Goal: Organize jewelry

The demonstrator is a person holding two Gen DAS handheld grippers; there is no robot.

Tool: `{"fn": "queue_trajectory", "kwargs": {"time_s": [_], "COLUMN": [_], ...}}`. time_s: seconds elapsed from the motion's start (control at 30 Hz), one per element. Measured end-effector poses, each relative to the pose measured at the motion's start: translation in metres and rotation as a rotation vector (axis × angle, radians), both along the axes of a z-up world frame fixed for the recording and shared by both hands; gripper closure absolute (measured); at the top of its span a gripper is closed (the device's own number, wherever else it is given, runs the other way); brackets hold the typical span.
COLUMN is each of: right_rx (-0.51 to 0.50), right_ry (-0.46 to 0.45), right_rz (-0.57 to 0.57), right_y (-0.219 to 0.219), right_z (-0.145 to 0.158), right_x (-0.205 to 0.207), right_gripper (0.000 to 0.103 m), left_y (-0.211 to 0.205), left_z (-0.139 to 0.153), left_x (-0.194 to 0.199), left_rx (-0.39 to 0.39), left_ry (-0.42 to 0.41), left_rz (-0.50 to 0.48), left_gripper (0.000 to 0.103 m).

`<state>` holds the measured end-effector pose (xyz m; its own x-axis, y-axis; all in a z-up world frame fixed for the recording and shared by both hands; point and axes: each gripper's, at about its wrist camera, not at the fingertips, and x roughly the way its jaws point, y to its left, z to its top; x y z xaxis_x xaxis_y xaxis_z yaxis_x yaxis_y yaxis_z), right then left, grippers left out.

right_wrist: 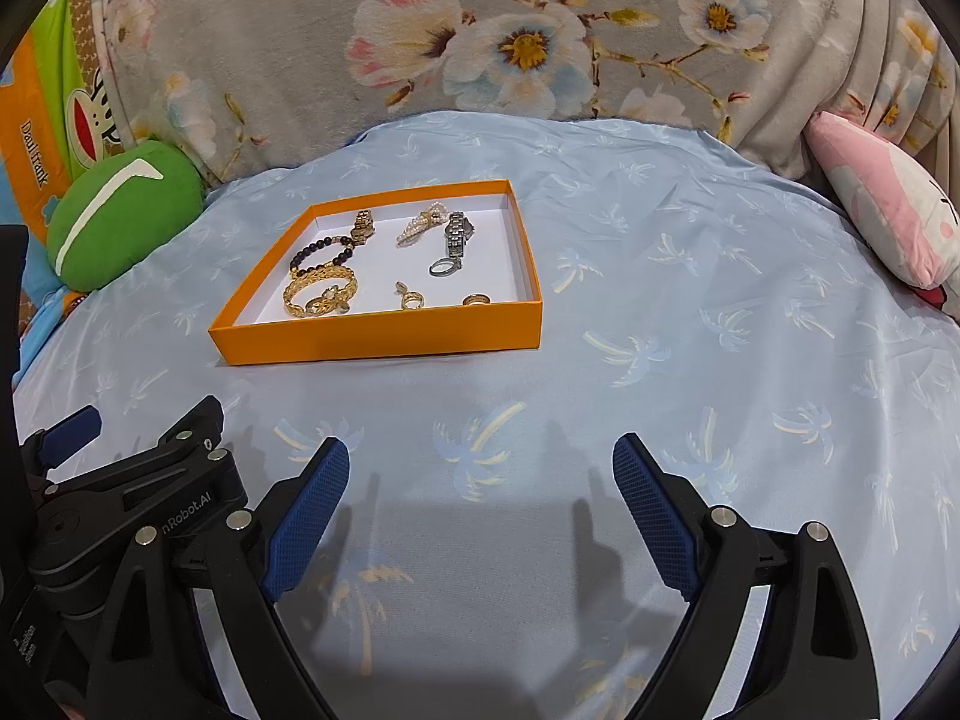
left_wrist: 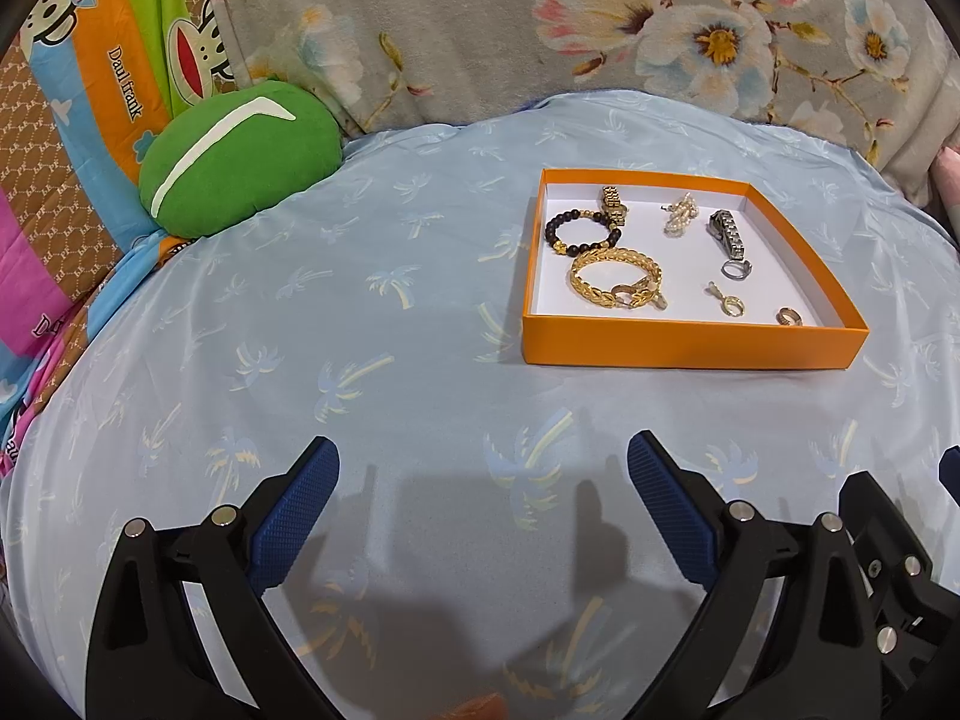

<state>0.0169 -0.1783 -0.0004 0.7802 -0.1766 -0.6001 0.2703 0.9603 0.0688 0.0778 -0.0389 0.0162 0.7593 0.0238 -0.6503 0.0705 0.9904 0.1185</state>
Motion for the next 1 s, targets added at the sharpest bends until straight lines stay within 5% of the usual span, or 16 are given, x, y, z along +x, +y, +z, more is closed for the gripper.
{"fn": "queue_trajectory", "kwargs": {"time_s": [1.0], "right_rx": [0.002], "right_ry": [-0.003], "right_rz": [-0.003], "right_y": [-0.0021], "right_z": [-0.0017], "right_x": [0.0], "right_gripper": [0.015], "left_y": [-0.001], "left_z": [0.0007], "left_x": [-0.0037], "left_rx": [0.004], "left_ry": [-0.014], "left_rz": [-0.001], "left_gripper": [0.008]}}
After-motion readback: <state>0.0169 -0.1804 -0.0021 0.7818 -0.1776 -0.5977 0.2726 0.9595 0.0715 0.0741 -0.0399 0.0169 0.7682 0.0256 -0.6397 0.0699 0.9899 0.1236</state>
